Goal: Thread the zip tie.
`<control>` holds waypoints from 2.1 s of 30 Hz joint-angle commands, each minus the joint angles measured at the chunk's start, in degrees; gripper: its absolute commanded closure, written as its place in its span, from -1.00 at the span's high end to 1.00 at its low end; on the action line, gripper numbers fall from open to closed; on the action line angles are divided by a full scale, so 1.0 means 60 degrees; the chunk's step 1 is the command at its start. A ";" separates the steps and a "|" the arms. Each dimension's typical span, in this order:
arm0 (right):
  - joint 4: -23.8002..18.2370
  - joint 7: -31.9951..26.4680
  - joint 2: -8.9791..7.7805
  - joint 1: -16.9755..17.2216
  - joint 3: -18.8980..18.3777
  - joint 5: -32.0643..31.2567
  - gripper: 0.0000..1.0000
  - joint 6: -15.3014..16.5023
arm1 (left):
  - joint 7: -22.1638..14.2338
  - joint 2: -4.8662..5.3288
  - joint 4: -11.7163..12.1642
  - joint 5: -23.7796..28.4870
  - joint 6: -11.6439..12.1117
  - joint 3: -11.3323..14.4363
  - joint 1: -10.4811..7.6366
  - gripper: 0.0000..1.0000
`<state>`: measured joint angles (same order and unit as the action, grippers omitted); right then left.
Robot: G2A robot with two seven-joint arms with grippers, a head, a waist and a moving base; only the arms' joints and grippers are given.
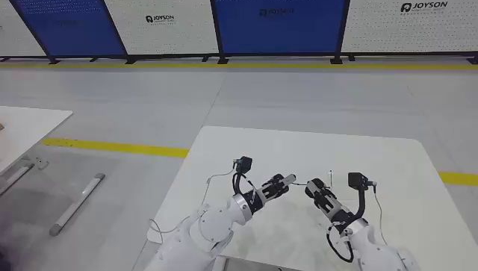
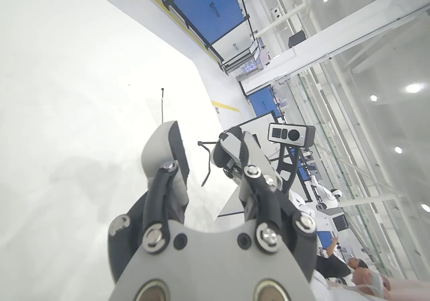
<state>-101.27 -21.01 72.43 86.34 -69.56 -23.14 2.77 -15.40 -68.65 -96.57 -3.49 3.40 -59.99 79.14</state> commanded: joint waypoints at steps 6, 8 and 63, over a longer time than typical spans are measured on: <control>0.0021 0.0280 0.0019 0.0015 -0.0035 0.0219 -1.00 -0.0299 | 0.0470 -0.0009 -0.0055 -0.0099 0.0080 -0.0049 0.0085 1.00; -0.0005 0.0432 0.0038 0.0031 -0.0029 0.0386 -1.00 -0.0460 | 0.0746 -0.0017 -0.0054 -0.0337 0.0062 -0.0027 0.0109 1.00; -0.0178 0.0684 0.0087 0.0073 0.0276 0.0375 -1.00 -0.0637 | 0.1522 -0.0287 0.0584 -0.1508 -0.0090 0.0779 -0.0311 -1.00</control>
<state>-102.28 -16.86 72.96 86.75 -67.94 -20.89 -1.08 -6.26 -70.35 -93.15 -12.65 2.87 -55.30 77.33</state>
